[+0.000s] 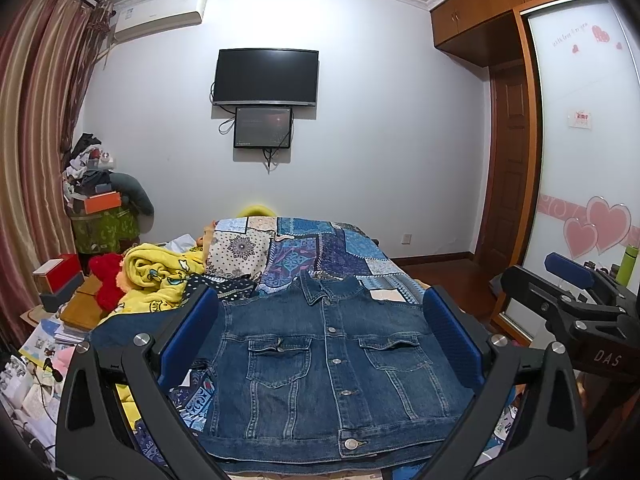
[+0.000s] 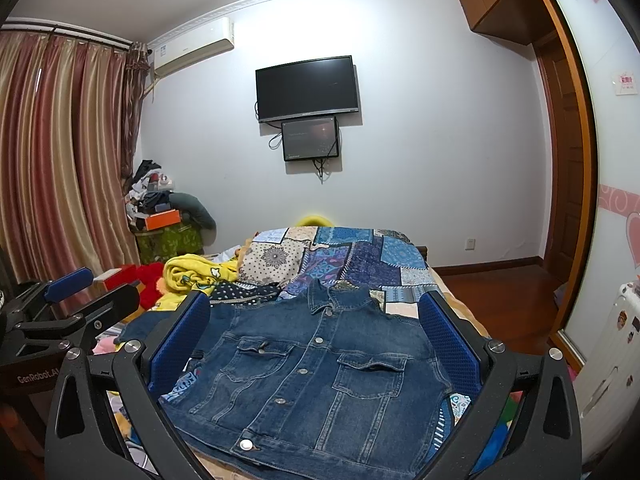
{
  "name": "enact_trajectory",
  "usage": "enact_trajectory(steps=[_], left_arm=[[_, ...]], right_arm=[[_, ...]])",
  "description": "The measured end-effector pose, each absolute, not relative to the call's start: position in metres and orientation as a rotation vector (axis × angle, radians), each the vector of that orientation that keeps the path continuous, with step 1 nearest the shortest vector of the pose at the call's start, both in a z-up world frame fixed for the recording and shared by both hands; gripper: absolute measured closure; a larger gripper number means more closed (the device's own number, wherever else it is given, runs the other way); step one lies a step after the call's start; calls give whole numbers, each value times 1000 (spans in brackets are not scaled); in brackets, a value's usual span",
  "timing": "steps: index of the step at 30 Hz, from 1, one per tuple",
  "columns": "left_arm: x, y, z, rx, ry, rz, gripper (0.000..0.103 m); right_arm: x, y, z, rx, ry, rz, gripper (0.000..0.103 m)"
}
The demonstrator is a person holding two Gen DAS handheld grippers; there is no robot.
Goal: Fold large clothes
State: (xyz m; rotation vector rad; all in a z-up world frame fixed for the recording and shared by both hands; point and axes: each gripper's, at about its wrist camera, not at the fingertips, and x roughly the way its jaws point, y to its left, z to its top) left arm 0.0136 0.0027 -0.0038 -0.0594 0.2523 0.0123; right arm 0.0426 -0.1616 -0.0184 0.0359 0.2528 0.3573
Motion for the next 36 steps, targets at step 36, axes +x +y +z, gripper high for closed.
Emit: enact_trajectory(steps=[36], left_arm=[[15,10,-2,-76,264,13,0]], right_arm=[[43,-161,-19,34,258,353,0]])
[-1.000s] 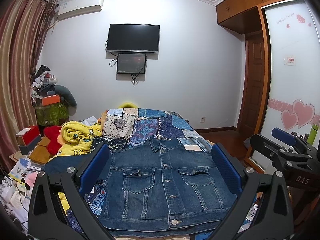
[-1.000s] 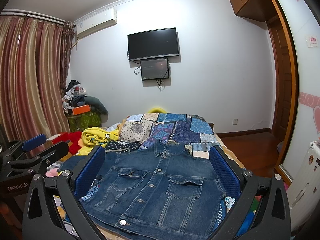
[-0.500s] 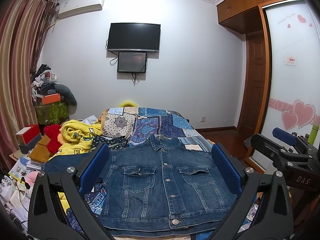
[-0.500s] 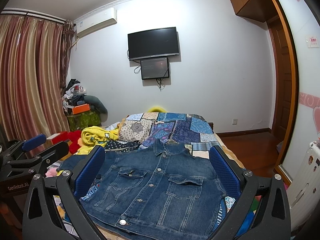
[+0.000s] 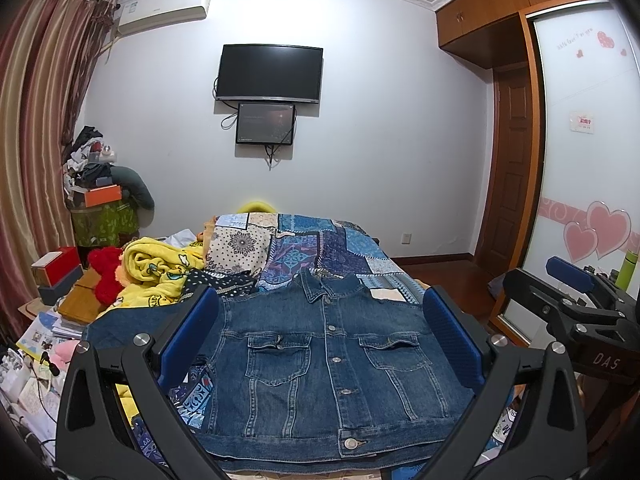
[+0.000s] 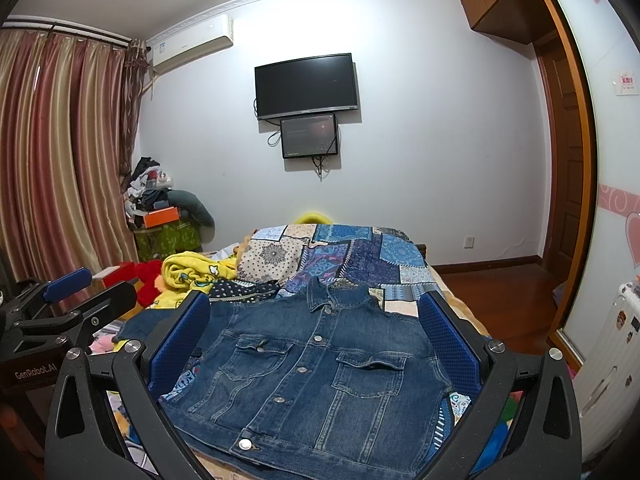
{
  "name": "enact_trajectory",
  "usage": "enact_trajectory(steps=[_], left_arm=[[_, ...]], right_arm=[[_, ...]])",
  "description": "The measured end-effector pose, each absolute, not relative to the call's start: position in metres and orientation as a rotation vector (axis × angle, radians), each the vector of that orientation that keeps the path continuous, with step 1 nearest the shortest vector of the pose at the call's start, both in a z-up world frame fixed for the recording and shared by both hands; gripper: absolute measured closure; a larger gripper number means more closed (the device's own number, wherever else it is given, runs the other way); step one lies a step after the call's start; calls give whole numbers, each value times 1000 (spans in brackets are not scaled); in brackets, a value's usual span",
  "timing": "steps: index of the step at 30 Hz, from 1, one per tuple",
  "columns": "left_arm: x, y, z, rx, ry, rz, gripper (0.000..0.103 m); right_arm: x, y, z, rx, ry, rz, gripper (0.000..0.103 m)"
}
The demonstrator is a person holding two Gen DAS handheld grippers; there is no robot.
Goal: Fold large clothes
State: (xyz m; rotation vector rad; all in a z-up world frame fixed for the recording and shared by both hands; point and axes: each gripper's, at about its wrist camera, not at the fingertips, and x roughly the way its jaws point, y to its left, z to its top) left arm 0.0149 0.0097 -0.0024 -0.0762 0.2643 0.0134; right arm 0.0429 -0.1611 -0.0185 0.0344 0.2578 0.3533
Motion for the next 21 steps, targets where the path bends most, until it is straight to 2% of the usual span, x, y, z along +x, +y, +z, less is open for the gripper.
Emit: enact_trajectory(steps=[21], left_arm=[[25,14,-9,-83,284,20,0]], right_arm=[[50,-159,-26,22,287,355,0]])
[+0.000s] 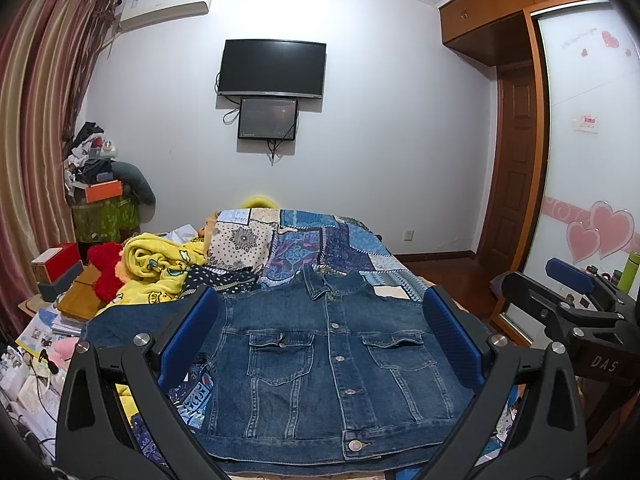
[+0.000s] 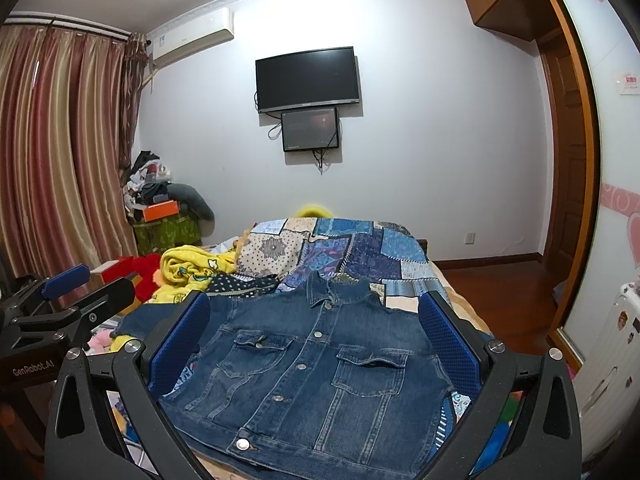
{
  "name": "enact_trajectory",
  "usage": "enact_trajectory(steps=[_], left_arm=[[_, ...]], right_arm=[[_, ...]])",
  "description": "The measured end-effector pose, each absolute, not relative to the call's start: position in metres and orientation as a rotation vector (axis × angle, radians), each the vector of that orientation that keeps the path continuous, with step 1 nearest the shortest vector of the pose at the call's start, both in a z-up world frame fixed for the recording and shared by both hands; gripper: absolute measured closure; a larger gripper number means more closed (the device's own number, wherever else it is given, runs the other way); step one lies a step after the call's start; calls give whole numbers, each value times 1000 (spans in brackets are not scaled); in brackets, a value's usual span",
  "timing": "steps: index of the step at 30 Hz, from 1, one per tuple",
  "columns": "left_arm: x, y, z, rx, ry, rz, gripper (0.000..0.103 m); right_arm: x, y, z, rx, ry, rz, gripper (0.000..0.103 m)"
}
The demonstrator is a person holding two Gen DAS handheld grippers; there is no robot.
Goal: Fold large clothes
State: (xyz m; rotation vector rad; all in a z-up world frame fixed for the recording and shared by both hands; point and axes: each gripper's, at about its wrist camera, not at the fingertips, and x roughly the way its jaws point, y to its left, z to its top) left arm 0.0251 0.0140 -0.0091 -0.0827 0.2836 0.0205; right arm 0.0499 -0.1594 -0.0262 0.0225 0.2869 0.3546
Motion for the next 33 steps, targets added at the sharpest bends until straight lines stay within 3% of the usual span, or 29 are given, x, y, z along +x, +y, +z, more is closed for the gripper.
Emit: enact_trajectory(steps=[16,26,33], left_arm=[[110,76,-65,-191,453,148,0],[168,185,-146,-337,591,372,0],[189,267,-206,-424,709,455,0]], right_arm=[[115,-137,-66,-11,487,330,0],[186,-121,-127,-84,739,303,0],[222,-120,-146,-102,808,251,0]])
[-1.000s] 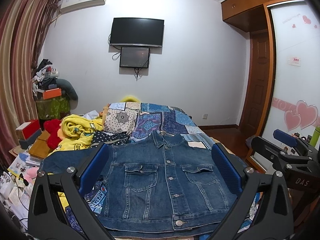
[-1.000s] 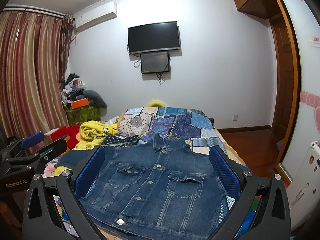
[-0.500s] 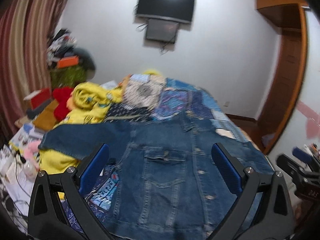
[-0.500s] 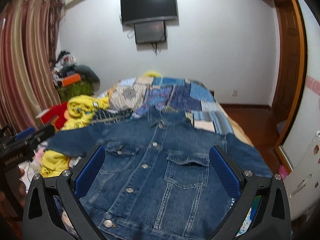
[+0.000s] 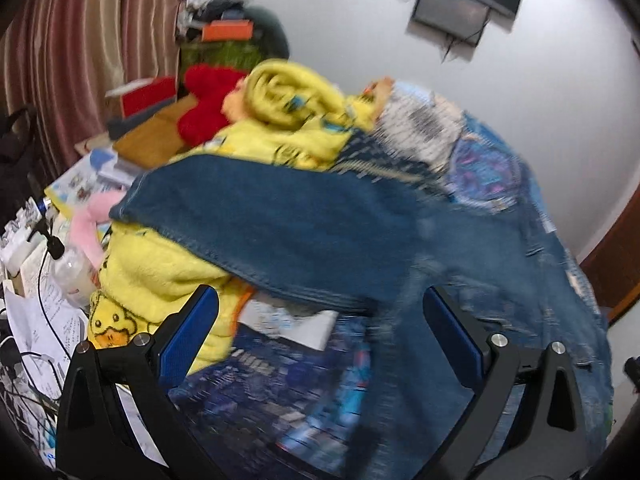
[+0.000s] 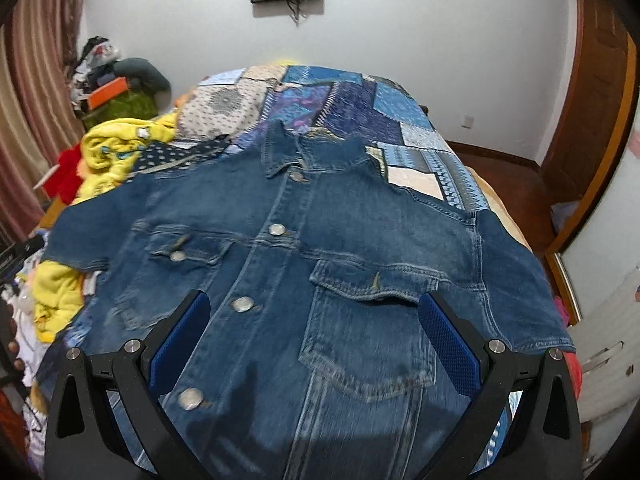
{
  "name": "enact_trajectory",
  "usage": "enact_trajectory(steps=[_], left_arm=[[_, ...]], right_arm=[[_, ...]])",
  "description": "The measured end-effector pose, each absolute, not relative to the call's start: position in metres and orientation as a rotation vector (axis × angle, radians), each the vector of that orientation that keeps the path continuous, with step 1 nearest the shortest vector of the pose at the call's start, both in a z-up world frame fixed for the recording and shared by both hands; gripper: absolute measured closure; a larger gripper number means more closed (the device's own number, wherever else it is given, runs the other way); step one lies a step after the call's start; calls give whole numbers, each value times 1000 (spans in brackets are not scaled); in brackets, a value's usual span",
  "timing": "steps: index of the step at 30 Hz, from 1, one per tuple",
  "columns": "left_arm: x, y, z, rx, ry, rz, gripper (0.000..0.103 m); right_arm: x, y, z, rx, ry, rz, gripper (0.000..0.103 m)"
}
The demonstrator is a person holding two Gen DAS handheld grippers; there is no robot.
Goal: Fold large clothes
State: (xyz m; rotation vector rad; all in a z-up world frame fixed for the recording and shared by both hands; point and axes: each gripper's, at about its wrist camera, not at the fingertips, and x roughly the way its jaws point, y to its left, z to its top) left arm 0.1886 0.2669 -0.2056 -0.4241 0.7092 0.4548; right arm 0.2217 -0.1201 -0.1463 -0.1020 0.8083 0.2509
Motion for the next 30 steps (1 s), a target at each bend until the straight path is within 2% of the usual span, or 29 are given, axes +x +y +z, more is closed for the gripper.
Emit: enact_trajectory(steps=[8,11,16,19,21,22,26,30], left_arm=[[214,331,-261,-598,834,345,3],[222,350,-282,-689,874,328,14],[231,372,-312,-823,911,321,27],[235,379,-322,-854,919,324,39],[238,382,-326,-875,917,315,52],[241,383,-325,-878,916,311,54],[253,379,-316,-805,925,366,77],[262,362,-293,-632,946,437,85]], right_arm=[[263,-117,-154,-87,844,269,0],[273,-116,-159,-50,875,291,0],[286,-115,-169,16,931,315,0],[290,-117,-175,47,964,320,0],[292,-119,-177,65,981,320,0],[292,-120,-178,72,985,321,0],[294,-124,-179,102,1016,333,0],[291,-126,-175,95,1019,339,0]])
